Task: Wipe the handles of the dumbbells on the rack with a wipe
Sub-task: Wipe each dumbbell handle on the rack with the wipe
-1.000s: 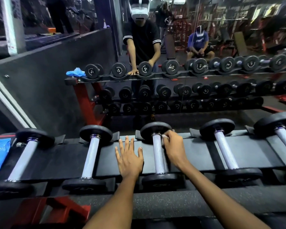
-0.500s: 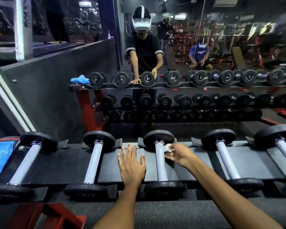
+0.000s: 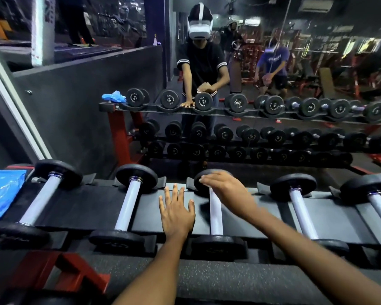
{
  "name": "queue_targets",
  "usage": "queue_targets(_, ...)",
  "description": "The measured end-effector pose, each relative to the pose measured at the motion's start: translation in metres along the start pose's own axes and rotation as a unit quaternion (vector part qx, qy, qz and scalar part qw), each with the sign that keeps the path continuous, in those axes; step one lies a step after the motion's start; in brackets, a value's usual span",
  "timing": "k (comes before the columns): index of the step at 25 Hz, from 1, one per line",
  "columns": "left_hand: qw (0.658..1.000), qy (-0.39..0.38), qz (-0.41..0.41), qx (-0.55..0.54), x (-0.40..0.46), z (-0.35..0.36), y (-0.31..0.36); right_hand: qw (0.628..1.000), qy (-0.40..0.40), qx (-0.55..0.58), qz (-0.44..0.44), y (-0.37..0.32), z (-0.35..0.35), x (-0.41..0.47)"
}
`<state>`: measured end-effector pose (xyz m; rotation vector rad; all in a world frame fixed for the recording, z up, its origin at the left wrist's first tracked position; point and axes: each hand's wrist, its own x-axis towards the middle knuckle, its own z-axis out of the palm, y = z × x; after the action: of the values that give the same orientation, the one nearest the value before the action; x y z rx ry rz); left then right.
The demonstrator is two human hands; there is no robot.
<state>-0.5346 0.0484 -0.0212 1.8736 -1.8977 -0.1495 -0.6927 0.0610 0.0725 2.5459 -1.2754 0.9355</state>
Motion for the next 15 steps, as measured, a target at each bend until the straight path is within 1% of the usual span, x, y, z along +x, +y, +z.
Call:
queue_targets(1,1.000,-0.003,0.000,0.000,0.000,-0.001,0.000,0.982,-0.057,-0.086,-0.158,0.012,0.004,0.008)
queue_targets(2,1.000,-0.006,0.002,0.001,-0.002,-0.002,0.000,0.948,-0.117,-0.139,-0.260,0.028,0.004,0.013)
queue_targets(3,1.000,-0.007,0.003,-0.001,-0.003,-0.003,0.000,0.918,-0.159,-0.172,-0.319,0.047,-0.001,0.015)
queue_targets(4,1.000,-0.007,0.002,-0.005,-0.003,-0.003,-0.001,0.898,-0.182,-0.199,-0.348,0.066,-0.008,0.012)
queue_targets(5,1.000,-0.005,0.002,-0.008,-0.004,-0.004,-0.001,0.889,-0.186,-0.221,-0.354,0.079,-0.016,0.005)
queue_targets(7,1.000,0.000,0.001,-0.012,-0.002,-0.003,-0.001,0.886,-0.176,-0.261,-0.340,0.089,-0.023,-0.012)
queue_targets(9,1.000,-0.003,0.002,-0.005,0.000,-0.002,0.000,0.878,-0.182,-0.297,-0.327,0.078,-0.005,-0.012)
queue_targets(10,1.000,-0.004,0.002,-0.003,0.000,-0.002,0.001,0.875,-0.200,-0.297,-0.326,0.067,0.005,-0.005)
queue_targets(12,1.000,-0.006,0.000,-0.005,0.000,-0.004,0.000,0.875,-0.234,-0.252,-0.342,0.045,0.013,0.015)
queue_targets(14,1.000,-0.007,0.000,-0.005,-0.002,-0.004,0.000,0.874,-0.224,-0.242,-0.357,0.047,0.007,0.021)
queue_targets(15,1.000,-0.006,0.000,-0.007,-0.002,-0.004,0.000,0.884,-0.200,-0.238,-0.349,0.053,0.001,0.016)
